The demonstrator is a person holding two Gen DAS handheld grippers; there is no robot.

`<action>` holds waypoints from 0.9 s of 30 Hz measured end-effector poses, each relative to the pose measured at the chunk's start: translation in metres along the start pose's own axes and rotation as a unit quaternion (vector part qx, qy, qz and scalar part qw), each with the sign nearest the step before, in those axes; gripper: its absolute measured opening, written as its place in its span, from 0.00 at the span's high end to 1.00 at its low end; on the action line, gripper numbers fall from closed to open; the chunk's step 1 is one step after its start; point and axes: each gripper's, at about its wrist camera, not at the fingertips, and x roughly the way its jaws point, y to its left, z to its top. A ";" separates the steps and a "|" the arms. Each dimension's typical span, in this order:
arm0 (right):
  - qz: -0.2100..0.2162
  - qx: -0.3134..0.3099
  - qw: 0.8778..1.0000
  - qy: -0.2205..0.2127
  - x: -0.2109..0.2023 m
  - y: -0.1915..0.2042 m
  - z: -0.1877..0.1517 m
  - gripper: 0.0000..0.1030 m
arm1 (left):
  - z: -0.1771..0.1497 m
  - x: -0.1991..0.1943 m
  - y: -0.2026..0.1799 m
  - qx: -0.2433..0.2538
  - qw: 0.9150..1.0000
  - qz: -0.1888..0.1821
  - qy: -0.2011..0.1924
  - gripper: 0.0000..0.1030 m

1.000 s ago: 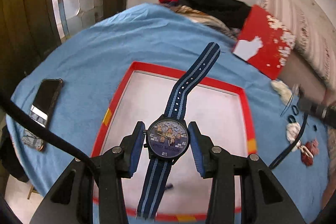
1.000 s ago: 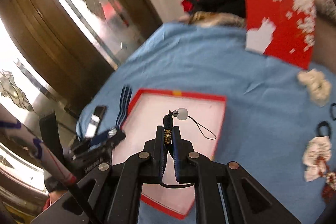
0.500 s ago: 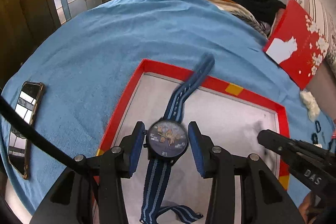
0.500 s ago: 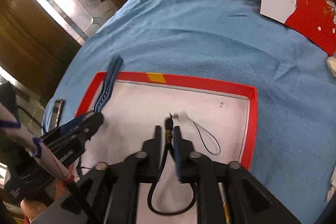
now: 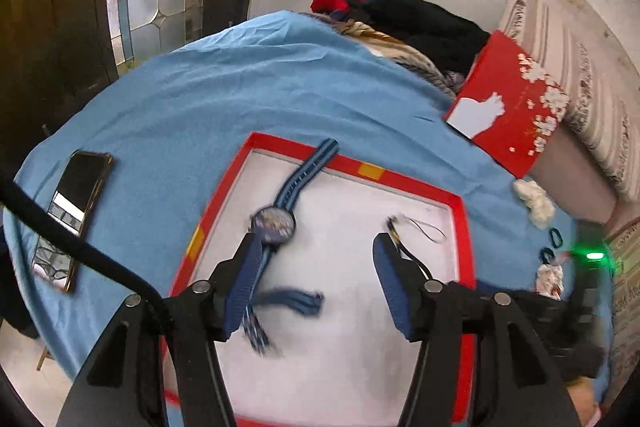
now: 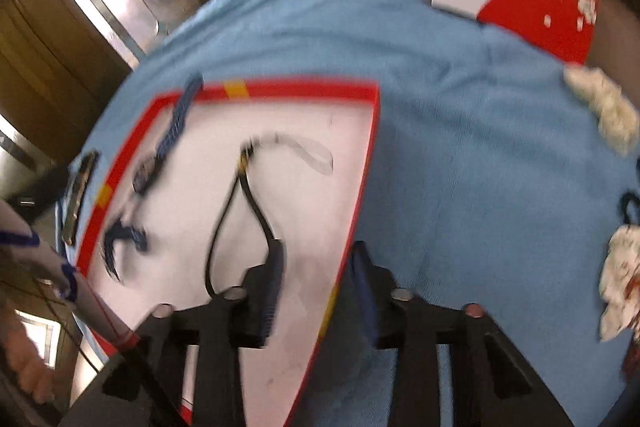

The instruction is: Organize jewelry

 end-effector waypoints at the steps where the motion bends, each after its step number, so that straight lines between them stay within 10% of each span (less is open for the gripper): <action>1: -0.011 0.000 1.000 0.004 0.003 0.000 -0.004 0.82 | -0.006 -0.008 -0.002 -0.001 1.000 -0.001 -0.001 0.44; 17: 0.032 0.066 0.997 -0.016 -0.046 -0.025 -0.058 0.78 | -0.066 -0.062 -0.056 0.027 1.000 -0.010 0.005 0.44; 27: -0.052 0.082 0.993 -0.063 -0.133 -0.106 -0.153 0.62 | -0.113 -0.086 -0.128 0.098 0.995 -0.011 0.003 0.40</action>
